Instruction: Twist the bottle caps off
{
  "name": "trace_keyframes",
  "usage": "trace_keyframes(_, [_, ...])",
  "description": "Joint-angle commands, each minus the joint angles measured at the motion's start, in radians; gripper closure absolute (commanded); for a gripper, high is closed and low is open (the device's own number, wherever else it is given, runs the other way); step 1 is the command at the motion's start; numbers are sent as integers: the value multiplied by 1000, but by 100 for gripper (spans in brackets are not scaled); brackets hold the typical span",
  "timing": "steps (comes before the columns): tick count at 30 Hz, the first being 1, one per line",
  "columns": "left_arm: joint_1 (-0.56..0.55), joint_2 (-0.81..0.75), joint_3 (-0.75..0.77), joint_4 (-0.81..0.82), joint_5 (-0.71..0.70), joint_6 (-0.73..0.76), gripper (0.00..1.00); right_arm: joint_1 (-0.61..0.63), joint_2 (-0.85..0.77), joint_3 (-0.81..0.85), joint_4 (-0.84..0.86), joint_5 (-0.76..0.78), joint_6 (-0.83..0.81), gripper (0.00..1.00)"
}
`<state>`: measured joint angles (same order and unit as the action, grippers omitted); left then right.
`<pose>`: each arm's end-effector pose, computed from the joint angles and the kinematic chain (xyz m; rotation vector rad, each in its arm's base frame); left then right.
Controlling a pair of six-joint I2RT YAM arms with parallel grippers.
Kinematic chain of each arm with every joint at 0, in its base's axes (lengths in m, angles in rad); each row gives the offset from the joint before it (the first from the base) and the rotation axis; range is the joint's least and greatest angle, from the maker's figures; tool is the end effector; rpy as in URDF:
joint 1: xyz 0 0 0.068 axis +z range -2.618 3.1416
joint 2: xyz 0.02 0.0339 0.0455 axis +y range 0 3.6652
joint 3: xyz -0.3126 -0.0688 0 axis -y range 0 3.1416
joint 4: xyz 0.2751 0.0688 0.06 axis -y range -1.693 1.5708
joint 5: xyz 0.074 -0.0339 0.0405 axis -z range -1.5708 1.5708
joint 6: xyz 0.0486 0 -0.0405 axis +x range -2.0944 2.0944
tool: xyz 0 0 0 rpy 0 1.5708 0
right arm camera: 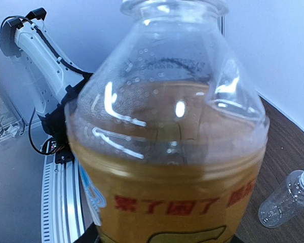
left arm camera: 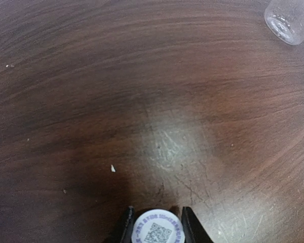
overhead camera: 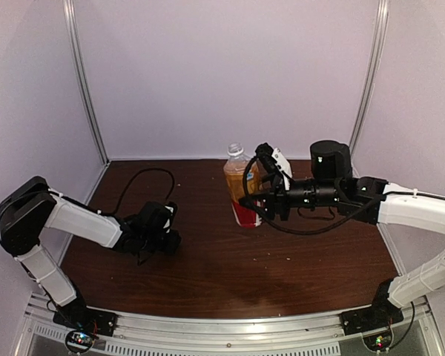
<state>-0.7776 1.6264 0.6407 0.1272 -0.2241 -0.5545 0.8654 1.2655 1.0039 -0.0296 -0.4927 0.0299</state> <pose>0.2347 -0.2159 0.1375 0.1692 2.4237 -0.3432 0.1894 0.2579 0.3649 -1.1159 1.6215 1.0618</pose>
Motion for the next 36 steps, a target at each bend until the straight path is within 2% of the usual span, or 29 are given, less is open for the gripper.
trace_keyframes(1, [13,28,32,57,0,20,80,-5,-25,-13,27,28,2,71])
trace_keyframes(12, [26,58,13,68,17,12,74,-5,-26,-16,21,35,-3,71])
trace_keyframes(15, [26,45,11,59,19,11,66,-5,-27,-18,21,36,-3,71])
trace_keyframes(19, [26,15,25,2,-4,10,45,-5,-28,-22,20,39,-2,71])
trace_keyframes(23, [27,-35,32,-38,-20,5,30,-5,-29,-25,19,43,-2,71])
trace_keyframes(28, [26,-124,48,-95,-13,13,22,-5,-32,-28,16,48,-3,71])
trace_keyframes(36, [26,-350,111,-183,69,97,17,-5,-32,-25,15,44,1,71])
